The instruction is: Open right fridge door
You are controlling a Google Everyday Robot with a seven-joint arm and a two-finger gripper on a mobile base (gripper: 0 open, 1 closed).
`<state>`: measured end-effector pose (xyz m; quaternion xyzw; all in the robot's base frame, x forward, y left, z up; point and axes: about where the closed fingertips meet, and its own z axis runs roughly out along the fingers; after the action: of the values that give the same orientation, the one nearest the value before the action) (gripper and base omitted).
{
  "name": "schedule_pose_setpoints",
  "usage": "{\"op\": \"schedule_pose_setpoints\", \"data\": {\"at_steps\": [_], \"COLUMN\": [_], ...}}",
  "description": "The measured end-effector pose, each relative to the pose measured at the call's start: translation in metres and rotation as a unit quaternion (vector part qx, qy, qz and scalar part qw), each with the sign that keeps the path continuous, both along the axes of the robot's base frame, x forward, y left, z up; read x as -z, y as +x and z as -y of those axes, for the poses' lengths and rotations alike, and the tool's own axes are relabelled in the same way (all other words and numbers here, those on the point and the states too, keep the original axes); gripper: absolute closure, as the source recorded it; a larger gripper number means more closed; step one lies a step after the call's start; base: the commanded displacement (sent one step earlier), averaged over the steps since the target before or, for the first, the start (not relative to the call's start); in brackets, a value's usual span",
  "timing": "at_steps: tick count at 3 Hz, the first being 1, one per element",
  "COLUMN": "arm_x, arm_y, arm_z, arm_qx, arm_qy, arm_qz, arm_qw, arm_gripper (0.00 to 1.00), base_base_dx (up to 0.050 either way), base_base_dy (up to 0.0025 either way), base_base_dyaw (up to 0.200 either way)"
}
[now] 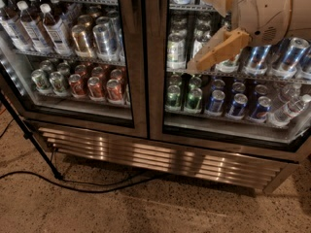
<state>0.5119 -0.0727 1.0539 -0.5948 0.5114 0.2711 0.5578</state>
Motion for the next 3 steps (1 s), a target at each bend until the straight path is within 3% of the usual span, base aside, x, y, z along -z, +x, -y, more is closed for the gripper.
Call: {"op": "schedule_pose_setpoints", "data": {"at_steps": [1,2,3], "arm_x": [0.009,0.023,0.051], "arm_y": [0.002,0.007,0.016], "arm_z": [0.000,-0.003,-0.019], "arm_qx": [0.010,0.015,0.009], "arm_qy": [-0.002,0.014,0.045], "arm_qz": [-0.013,-0.027,-0.045], "arm_qw": [0.9999,0.9994,0.9980], "arm_gripper": [0.00,0.00,0.00], "base_base_dx": [0.000,0.000,0.000], "base_base_dy": [0.00000,0.00000,0.00000], "base_base_dyaw": [0.000,0.000,0.000]}}
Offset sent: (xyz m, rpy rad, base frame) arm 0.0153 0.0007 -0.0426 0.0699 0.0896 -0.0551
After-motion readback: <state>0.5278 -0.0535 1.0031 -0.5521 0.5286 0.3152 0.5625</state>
